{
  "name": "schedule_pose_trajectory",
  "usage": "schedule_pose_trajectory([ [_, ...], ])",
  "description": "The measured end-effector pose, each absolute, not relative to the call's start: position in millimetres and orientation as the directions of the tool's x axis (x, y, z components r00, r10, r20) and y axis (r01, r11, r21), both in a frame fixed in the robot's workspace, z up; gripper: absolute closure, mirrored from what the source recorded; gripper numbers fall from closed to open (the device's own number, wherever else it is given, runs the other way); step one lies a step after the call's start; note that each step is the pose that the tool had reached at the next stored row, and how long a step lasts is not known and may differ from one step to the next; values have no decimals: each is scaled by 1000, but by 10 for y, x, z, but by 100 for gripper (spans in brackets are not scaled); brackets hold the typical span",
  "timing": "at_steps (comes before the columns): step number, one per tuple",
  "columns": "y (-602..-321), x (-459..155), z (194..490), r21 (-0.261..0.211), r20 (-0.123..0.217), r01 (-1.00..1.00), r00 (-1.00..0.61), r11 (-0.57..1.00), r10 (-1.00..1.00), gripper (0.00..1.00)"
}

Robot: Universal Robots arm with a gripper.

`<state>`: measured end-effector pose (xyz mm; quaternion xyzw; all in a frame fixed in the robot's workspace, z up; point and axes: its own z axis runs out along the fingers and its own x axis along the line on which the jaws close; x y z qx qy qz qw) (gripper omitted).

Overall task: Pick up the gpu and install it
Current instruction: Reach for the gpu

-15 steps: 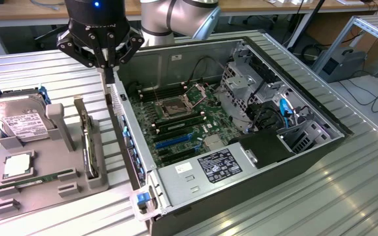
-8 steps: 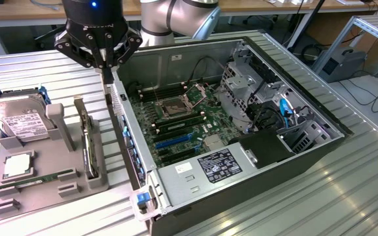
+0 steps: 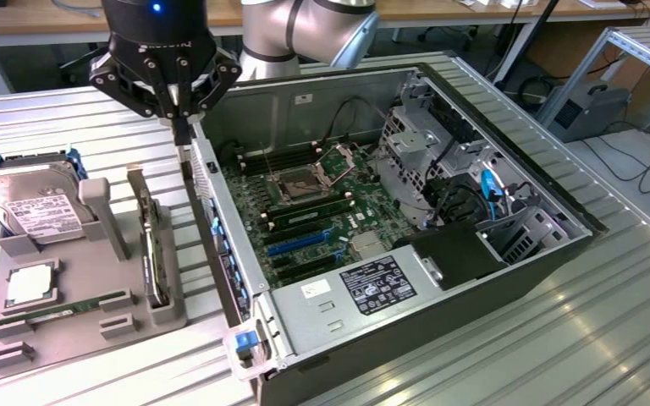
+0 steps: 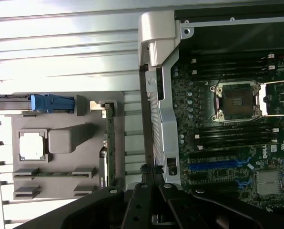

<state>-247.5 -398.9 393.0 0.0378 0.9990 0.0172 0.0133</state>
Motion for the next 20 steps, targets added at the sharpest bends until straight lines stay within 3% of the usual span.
schedule_pose_trajectory([
  [20,-3989,-2598,3930,35,-25,75,-997,997,76,89],
])
